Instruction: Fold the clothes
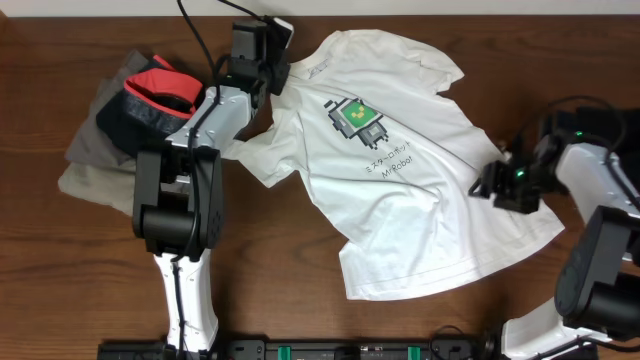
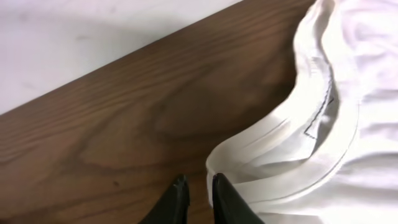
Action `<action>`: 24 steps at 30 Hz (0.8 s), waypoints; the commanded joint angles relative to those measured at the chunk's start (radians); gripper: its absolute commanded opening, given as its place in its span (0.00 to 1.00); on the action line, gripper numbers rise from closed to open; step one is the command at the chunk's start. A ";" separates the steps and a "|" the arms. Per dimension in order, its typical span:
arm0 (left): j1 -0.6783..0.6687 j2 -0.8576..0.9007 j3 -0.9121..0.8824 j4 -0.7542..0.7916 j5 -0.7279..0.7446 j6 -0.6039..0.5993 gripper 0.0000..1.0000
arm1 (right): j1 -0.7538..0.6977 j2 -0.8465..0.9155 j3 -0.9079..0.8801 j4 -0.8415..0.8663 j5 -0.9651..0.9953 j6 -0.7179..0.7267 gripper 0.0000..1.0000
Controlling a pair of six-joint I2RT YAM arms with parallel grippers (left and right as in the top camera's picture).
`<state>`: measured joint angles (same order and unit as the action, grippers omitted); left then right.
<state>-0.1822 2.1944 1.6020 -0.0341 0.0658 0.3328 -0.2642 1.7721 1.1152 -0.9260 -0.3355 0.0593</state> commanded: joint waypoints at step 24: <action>0.013 -0.501 0.022 -0.460 0.039 -0.212 0.70 | -0.211 -0.001 -0.157 0.214 0.268 0.224 0.52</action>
<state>-0.1738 1.7172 1.6112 -0.4633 0.0860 0.1448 -0.4767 1.7721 1.0050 -0.7467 -0.0944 0.2333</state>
